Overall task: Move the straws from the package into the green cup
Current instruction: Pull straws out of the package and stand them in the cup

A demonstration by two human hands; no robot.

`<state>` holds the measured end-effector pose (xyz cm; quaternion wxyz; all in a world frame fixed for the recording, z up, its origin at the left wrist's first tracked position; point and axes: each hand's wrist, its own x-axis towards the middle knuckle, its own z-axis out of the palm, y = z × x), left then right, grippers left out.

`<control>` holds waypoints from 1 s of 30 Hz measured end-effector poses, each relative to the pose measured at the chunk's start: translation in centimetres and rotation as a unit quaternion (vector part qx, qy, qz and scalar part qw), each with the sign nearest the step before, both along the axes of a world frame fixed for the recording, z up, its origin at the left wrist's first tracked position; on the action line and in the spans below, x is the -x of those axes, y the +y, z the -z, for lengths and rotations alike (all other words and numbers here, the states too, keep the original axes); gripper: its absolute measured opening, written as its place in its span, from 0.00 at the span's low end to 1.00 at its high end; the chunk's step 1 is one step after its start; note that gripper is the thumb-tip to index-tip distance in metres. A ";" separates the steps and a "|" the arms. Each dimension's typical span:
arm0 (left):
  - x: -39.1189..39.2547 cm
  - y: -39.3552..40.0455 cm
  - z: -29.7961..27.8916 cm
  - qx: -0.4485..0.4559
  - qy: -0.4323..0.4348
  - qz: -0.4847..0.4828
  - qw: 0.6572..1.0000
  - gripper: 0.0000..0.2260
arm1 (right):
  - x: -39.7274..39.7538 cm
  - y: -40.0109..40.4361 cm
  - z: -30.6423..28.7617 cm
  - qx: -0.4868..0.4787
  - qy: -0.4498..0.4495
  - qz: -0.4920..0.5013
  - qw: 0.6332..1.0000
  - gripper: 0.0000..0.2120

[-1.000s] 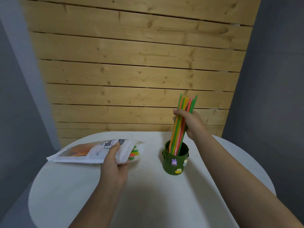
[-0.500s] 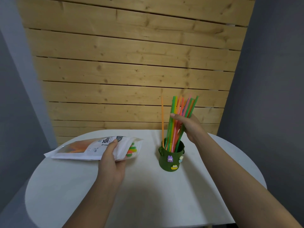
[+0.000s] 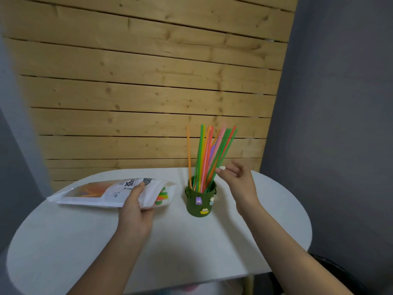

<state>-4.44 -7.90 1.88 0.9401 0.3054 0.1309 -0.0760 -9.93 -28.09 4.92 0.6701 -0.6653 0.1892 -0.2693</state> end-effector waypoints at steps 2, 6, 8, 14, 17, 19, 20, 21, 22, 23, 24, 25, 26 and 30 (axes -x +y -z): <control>0.2 -0.2 0.1 0.001 0.003 -0.004 1.000 0.24 | 0.7 0.6 0.1 0.004 -0.009 -0.010 1.000 0.23; 0.6 -0.3 0.1 0.003 0.007 0.003 1.000 0.24 | 1.5 2.2 0.5 0.006 -0.017 -0.056 0.998 0.17; 0.4 -0.3 0.2 0.000 0.009 0.002 1.000 0.25 | 1.4 3.0 0.8 0.010 -0.005 -0.083 0.996 0.15; 0.0 -0.2 0.2 -0.036 -0.018 -0.007 0.999 0.23 | 0.1 5.7 2.2 -0.057 0.088 -0.165 0.981 0.06; -0.1 -0.3 0.1 -0.076 -0.065 -0.009 0.995 0.22 | -0.5 7.0 2.4 -0.107 0.111 -0.224 0.962 0.07; -0.1 -0.4 0.3 -0.107 -0.092 -0.020 0.990 0.21 | -0.6 7.7 2.2 -0.137 0.119 -0.248 0.952 0.12; -0.1 -0.4 0.5 -0.126 -0.106 -0.030 0.986 0.22 | -0.6 8.0 2.2 -0.149 0.124 -0.254 0.948 0.15; -0.1 -0.5 0.6 -0.148 -0.119 -0.041 0.981 0.25 | -0.7 8.3 2.2 -0.159 0.127 -0.260 0.944 0.17; -0.1 -0.5 0.8 -0.173 -0.130 -0.050 0.975 0.27 | -0.8 8.5 2.2 -0.172 0.126 -0.266 0.940 0.18; -0.1 -0.5 0.8 -0.199 -0.140 -0.059 0.968 0.29 | -0.8 8.7 2.2 -0.181 0.124 -0.269 0.938 0.18; -0.1 -0.4 0.8 -0.219 -0.145 -0.067 0.963 0.31 | -0.9 8.9 2.2 -0.188 0.123 -0.269 0.937 0.18; 0.0 -0.5 0.7 -0.227 -0.149 -0.073 0.960 0.33 | -0.9 9.0 2.1 -0.189 0.124 -0.264 0.938 0.17; 0.0 -0.4 0.6 -0.226 -0.151 -0.079 0.959 0.35 | -1.0 9.2 2.1 -0.193 0.126 -0.257 0.938 0.16; -0.2 -0.3 0.7 -0.222 -0.152 -0.088 0.959 0.37 | -1.4 9.7 2.1 -0.204 0.151 -0.211 0.944 0.15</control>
